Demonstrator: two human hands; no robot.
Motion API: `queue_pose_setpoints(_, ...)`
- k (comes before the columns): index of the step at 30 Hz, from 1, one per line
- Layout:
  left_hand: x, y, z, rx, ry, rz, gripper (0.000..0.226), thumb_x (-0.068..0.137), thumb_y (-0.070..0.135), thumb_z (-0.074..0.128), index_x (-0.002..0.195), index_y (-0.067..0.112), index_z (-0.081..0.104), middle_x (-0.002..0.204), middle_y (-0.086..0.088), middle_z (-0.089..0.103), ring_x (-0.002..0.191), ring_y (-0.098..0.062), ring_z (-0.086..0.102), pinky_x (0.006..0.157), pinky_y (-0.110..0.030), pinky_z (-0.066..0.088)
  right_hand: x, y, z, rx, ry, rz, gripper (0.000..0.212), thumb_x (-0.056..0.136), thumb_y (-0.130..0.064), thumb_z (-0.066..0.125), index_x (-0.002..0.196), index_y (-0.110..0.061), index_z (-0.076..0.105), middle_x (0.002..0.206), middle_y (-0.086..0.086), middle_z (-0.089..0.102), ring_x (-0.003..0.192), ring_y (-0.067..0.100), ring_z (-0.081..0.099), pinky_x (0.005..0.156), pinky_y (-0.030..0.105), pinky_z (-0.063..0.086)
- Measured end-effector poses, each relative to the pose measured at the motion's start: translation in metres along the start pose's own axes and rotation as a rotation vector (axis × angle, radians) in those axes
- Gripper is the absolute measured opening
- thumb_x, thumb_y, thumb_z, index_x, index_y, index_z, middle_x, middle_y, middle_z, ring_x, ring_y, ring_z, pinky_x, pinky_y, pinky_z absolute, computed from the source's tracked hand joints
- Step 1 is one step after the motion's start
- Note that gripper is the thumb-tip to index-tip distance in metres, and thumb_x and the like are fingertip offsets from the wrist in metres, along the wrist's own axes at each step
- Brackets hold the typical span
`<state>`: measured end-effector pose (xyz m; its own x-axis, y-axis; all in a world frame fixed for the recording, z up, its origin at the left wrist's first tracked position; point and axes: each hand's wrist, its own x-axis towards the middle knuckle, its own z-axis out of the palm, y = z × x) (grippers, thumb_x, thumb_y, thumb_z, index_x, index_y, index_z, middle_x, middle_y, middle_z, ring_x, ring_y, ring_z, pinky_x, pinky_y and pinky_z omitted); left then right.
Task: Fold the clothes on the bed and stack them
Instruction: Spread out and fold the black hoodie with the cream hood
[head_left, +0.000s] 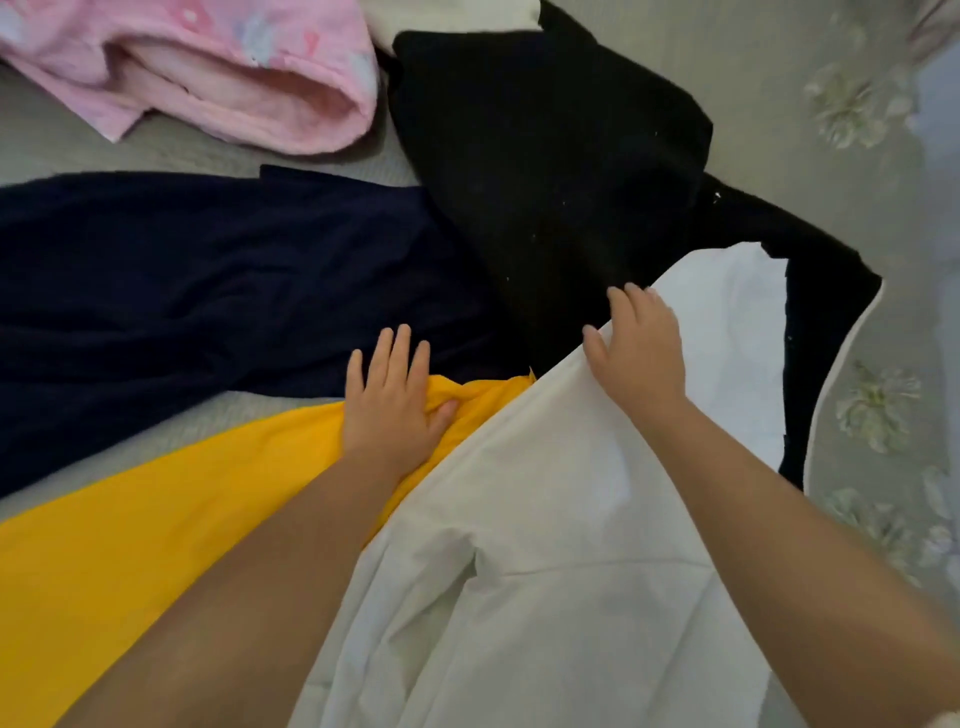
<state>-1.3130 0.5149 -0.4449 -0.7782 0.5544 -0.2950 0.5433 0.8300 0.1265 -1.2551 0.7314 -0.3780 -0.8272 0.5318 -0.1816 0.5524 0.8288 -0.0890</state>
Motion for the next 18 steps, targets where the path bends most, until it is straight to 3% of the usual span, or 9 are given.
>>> queue_pose_setpoints(5,0.002,-0.003,0.004,-0.025,0.072,-0.005,0.082,0.082,0.062,0.009,0.142,0.009,0.030,0.151,-0.012,0.024,0.141,-0.027,0.016,0.112,-0.044,0.005,0.044,0.000,0.004,0.377,0.113,0.264,0.065,0.094,-0.035,0.046,0.143,-0.002,0.021,0.150,0.015,0.024,0.139,0.026,0.022,0.112,0.031,0.021)
queue_pose_setpoints(9,0.002,-0.001,-0.001,-0.060,0.037,0.001,0.077,0.089,0.063,0.017,0.141,0.009,0.032,0.150,-0.012,0.025,0.140,-0.028,0.018,0.112,-0.044,0.005,0.081,-0.006,0.002,0.323,0.048,0.508,0.075,0.088,-0.051,0.049,0.139,0.000,0.027,0.142,0.017,0.034,0.129,0.031,0.035,0.104,0.037,0.032)
queue_pose_setpoints(13,0.001,-0.002,-0.005,-0.044,0.013,0.003,0.088,0.081,0.065,-0.003,0.141,0.010,0.031,0.151,-0.010,0.023,0.141,-0.026,0.016,0.112,-0.041,0.002,0.101,-0.005,0.001,0.392,0.072,0.644,0.037,0.093,-0.030,0.050,0.117,-0.002,0.049,0.123,0.015,0.051,0.110,0.030,0.051,0.088,0.035,0.039)
queue_pose_setpoints(16,0.000,-0.001,-0.004,-0.060,0.032,0.003,0.105,0.069,0.068,-0.030,0.145,0.015,0.020,0.154,-0.006,0.013,0.143,-0.021,0.006,0.109,-0.037,-0.009,0.101,0.003,0.001,0.403,0.071,0.609,0.023,0.094,-0.017,0.046,0.108,-0.001,0.056,0.113,0.016,0.059,0.105,0.031,0.054,0.086,0.035,0.040)
queue_pose_setpoints(18,0.000,0.000,-0.002,-0.074,0.041,-0.002,0.107,0.066,0.068,-0.033,0.145,0.016,0.017,0.154,-0.005,0.011,0.143,-0.020,0.004,0.109,-0.036,-0.010,0.094,-0.001,0.001,0.390,0.142,0.544,0.019,0.094,-0.014,0.045,0.099,-0.002,0.058,0.105,0.015,0.061,0.100,0.030,0.054,0.082,0.035,0.038)
